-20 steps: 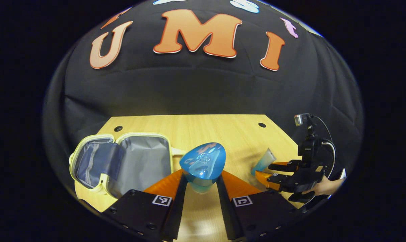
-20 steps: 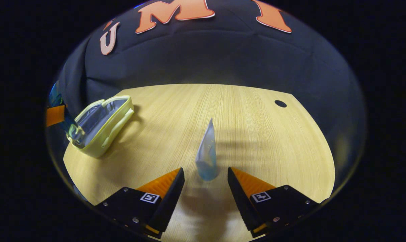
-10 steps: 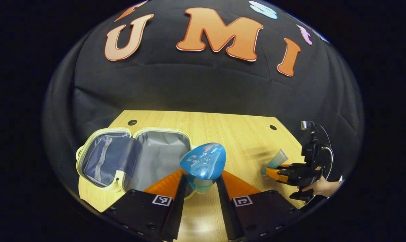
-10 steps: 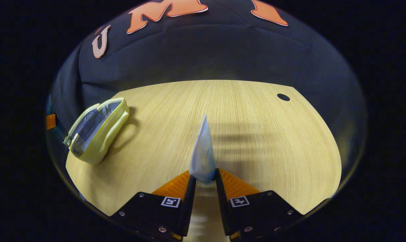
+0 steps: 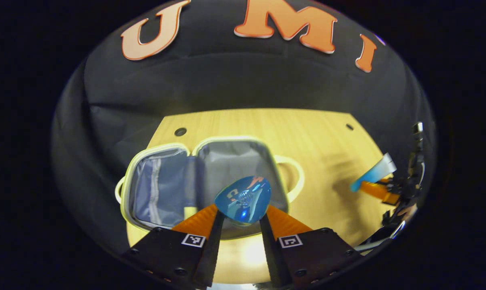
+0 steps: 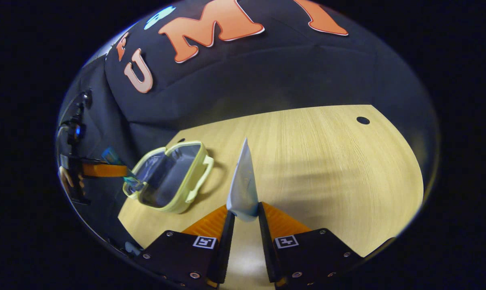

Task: First open the suitcase, pack the skin care products into it, and then close the suitcase.

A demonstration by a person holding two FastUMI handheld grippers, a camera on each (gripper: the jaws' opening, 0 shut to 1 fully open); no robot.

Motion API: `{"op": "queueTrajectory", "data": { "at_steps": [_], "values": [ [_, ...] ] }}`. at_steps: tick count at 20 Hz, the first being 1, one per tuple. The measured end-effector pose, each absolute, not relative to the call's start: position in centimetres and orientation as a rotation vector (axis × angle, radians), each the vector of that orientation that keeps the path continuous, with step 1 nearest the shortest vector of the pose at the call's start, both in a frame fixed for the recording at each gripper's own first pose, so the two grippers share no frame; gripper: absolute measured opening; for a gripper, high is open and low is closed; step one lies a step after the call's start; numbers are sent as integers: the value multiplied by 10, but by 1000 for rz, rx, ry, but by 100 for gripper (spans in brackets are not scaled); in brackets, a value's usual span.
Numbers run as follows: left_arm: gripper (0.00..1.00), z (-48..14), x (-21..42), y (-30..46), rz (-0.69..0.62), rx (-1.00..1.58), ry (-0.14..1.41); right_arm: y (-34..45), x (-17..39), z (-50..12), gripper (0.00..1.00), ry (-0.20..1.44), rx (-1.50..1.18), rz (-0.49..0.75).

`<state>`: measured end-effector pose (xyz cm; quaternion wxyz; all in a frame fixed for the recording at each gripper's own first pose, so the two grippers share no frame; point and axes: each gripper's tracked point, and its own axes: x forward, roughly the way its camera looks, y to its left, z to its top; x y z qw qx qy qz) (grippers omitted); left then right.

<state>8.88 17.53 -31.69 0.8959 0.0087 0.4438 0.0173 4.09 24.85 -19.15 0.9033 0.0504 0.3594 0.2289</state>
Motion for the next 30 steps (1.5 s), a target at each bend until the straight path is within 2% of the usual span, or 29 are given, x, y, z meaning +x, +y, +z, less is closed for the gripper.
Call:
{"op": "queueTrajectory", "data": {
  "at_steps": [3, 6, 10, 14, 17, 23, 30],
  "values": [
    [53, -350, 100, 193, 45, 39, 1051, 250, 33, -180, 39, 731, 130, 471],
    [52, -365, 123, 188, 33, 54, 1115, 241, 31, -181, 39, 733, 128, 428],
    [52, -389, 153, 192, 35, 83, 1153, 229, 32, -183, 39, 744, 125, 369],
    [53, -397, 182, 210, 26, 207, 1111, 228, 36, -184, 39, 754, 140, 335],
    [99, -398, 196, 219, 87, 207, 1093, 232, 38, -181, 39, 749, 153, 326],
    [99, -387, 189, 215, 95, 146, 1019, 248, 43, -169, 39, 736, 164, 340],
    [98, -297, 163, 221, 67, 102, 747, 316, 54, -139, 38, 753, 126, 466]
  ]
}}
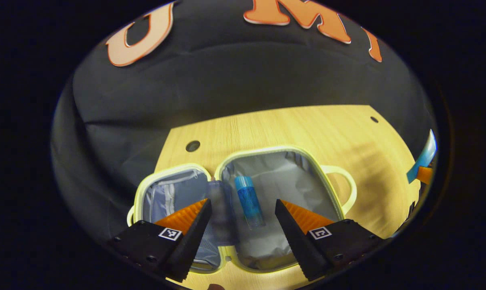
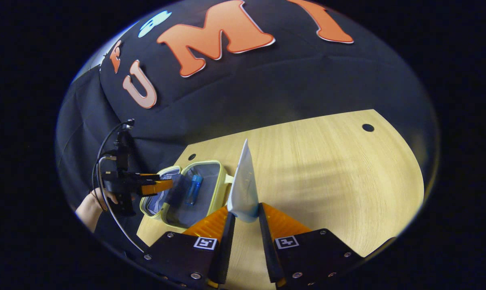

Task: First open the suitcase, pack the skin care products into it, and then close the suitcase.

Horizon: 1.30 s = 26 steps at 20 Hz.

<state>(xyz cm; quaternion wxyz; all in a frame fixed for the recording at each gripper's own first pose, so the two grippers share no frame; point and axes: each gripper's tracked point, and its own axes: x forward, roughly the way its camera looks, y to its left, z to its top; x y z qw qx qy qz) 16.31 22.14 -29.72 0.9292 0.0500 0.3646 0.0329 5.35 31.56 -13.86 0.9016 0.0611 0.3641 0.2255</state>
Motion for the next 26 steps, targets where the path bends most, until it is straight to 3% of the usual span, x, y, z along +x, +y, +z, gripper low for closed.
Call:
{"op": "queueTrajectory", "data": {
  "at_steps": [5, 11, 17, 24, 25, 26],
  "values": [
    [99, -251, 130, 250, 73, 41, 592, 394, 43, -128, 39, 864, 19, 599],
    [98, -240, 91, 305, 107, -41, 531, 491, 32, -170, 39, 1084, -73, 704],
    [98, -252, 57, 358, 184, -114, 516, 501, 28, -213, 39, 1361, -69, 602],
    [98, -271, 38, 392, 232, -124, 552, 505, 68, -277, 39, 1457, -41, 443],
    [98, -272, 37, 394, 236, -127, 554, 506, 72, -278, 33, 1450, -29, 434],
    [98, -274, 37, 395, 237, -132, 554, 509, 73, -276, 39, 1453, -12, 433]
  ]
}}
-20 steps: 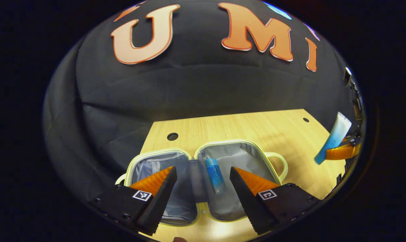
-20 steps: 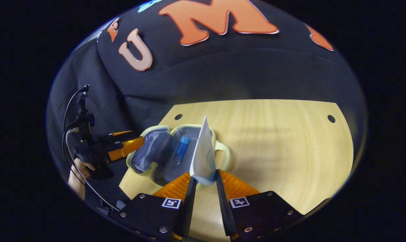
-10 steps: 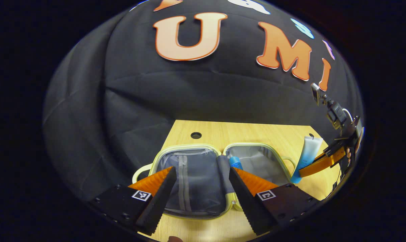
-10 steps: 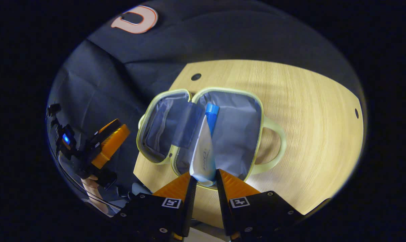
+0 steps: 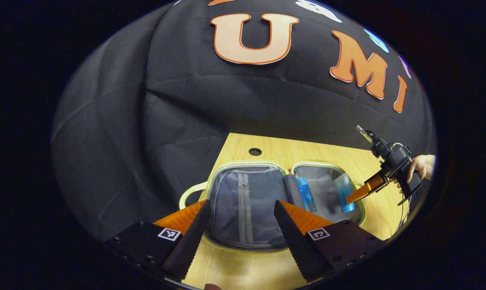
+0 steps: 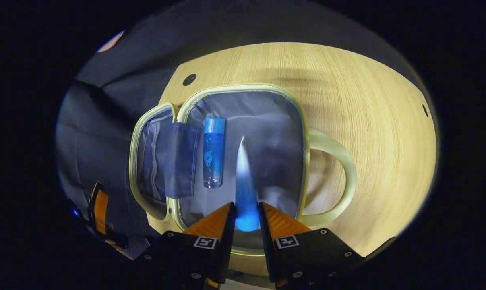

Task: First open the suitcase, pack the skin care products into it, and then close the suitcase.

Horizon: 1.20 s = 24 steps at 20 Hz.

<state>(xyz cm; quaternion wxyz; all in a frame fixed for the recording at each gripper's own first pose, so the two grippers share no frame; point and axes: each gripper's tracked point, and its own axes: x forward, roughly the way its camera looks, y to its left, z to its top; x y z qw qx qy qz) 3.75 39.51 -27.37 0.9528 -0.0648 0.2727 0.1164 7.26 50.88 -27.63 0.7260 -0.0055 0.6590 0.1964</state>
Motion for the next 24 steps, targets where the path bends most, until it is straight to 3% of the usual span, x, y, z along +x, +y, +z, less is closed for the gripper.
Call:
{"op": "queueTrajectory", "data": {
  "at_steps": [3, 4, 5, 8, 13, 18, 24],
  "values": [
    [98, -276, 39, 392, 226, -138, 558, 506, 76, -273, 37, 1449, -12, 419],
    [98, -276, 41, 391, 221, -141, 559, 505, 76, -274, 41, 1438, -17, 419],
    [98, -275, 43, 389, 215, -139, 559, 503, 80, -273, 51, 1429, -19, 418],
    [98, -276, 49, 385, 205, -136, 560, 509, 84, -263, 94, 1394, 14, 440],
    [97, -281, 51, 394, 219, -154, 558, 527, 84, -229, 95, 1273, 84, 544],
    [97, -287, 49, 456, 305, -164, 554, 536, 65, -208, 95, 1130, 33, 658],
    [98, -311, 50, 533, 361, -260, 540, 523, 51, -195, 95, 1054, -56, 682]
  ]
}}
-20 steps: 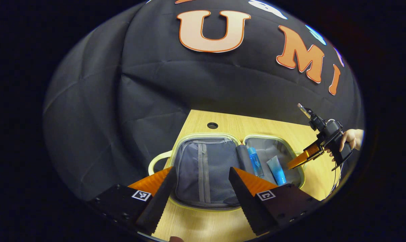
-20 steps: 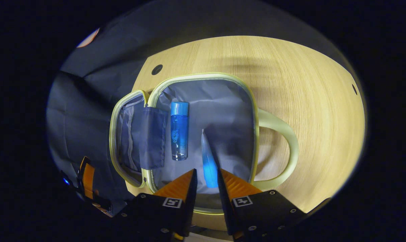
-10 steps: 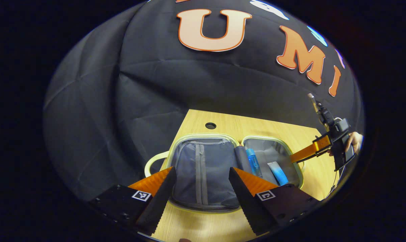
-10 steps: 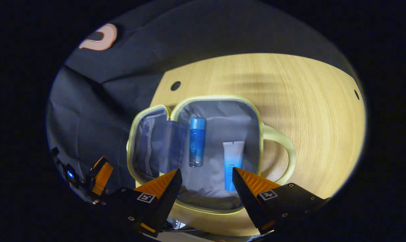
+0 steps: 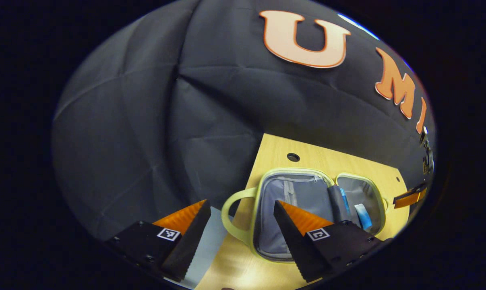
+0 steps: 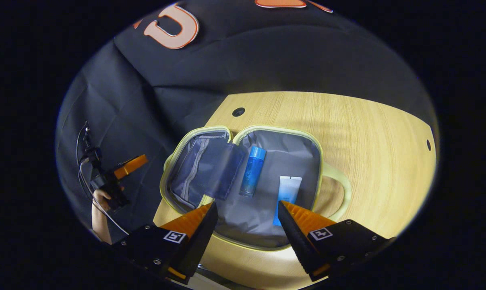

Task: First open the suitcase, pack the skin care products into it, and then close the suitcase.

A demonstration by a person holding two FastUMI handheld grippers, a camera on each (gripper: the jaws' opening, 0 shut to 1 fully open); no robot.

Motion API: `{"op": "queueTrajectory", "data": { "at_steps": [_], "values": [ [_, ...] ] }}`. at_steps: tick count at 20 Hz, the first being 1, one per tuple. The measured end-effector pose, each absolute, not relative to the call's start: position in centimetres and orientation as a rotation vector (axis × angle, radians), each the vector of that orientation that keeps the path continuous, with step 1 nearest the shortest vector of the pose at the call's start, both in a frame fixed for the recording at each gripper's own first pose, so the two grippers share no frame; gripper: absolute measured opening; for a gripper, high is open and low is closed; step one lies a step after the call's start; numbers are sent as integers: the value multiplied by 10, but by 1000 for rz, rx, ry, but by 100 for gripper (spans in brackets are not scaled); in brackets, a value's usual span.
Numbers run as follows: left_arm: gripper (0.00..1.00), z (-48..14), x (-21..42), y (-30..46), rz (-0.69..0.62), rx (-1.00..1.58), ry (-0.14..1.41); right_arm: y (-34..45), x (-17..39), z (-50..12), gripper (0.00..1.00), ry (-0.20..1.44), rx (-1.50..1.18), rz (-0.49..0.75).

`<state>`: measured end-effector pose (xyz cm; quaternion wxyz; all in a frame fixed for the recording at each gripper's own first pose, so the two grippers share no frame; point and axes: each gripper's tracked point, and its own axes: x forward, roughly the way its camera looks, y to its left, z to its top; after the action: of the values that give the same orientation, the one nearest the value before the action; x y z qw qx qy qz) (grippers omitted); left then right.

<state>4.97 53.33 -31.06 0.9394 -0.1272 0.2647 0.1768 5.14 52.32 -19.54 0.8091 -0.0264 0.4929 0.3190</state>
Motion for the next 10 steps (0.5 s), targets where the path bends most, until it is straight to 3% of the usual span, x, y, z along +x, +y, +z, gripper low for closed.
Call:
{"op": "queueTrajectory", "data": {
  "at_steps": [10],
  "values": [
    [97, -413, 80, 573, 273, -562, 545, 483, 35, -188, 95, 1056, -50, 583]
  ]
}}
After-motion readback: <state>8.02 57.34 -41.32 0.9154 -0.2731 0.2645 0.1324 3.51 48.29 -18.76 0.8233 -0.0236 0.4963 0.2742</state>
